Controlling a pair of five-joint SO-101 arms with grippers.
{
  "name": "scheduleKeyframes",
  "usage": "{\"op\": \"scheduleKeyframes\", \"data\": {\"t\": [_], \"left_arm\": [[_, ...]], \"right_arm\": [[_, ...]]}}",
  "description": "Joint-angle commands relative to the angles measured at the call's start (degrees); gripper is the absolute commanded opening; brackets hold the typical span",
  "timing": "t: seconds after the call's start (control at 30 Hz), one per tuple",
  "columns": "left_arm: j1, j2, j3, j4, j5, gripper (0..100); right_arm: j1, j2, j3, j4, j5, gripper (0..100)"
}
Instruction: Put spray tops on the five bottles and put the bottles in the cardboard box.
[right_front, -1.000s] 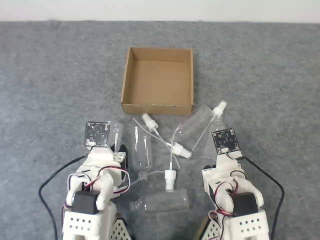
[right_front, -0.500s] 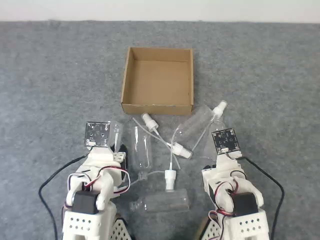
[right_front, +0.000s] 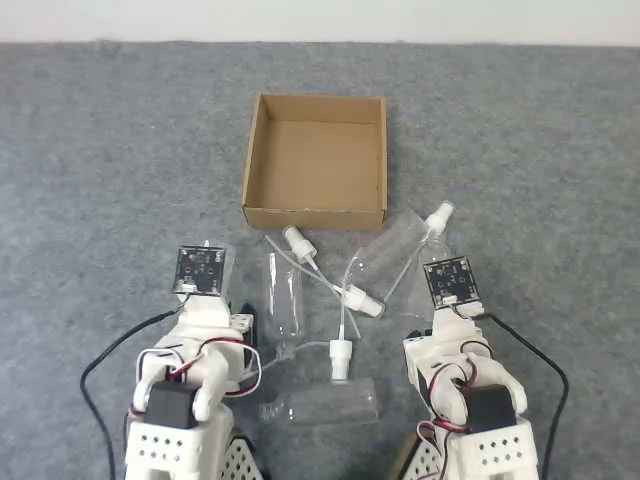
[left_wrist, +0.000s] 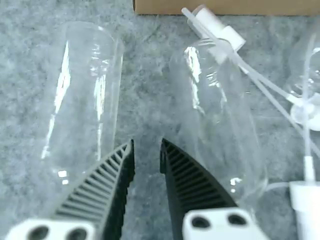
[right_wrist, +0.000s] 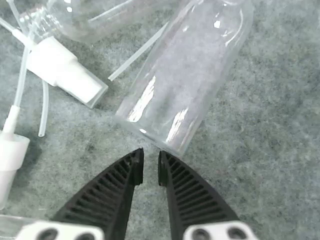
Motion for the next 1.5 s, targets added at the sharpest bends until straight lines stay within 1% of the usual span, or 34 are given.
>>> {"op": "scheduleKeyframes", "data": {"t": [0.0, 0.1, 0.23, 0.33, 0.8, 1.47], "left_arm": [[1.1, -1.1, -0.8, -4.2, -0.6, 8], [0.2, -1.1, -0.8, -6.4, -0.6, 8], [-4.4, -1.1, -0.8, -9.1, -0.6, 8], [-6.2, -1.1, -0.8, -9.8, -0.6, 8], [-6.4, -1.0, -0.8, -7.8, -0.6, 8], [-6.4, -1.0, -0.8, -7.8, -0.6, 8]], "right_arm": [[0.7, -0.8, 1.1, 0.0, 0.5, 3.5], [0.7, -0.9, -0.4, 0.0, 0.5, 3.5], [0.7, -0.9, -3.7, 0.2, 0.5, 3.5], [0.7, -0.9, -5.6, 0.0, 0.5, 3.5], [0.7, -0.9, -17.5, 0.3, 0.5, 3.5], [0.7, -0.8, -40.8, -0.2, 0.8, 3.8]]}}
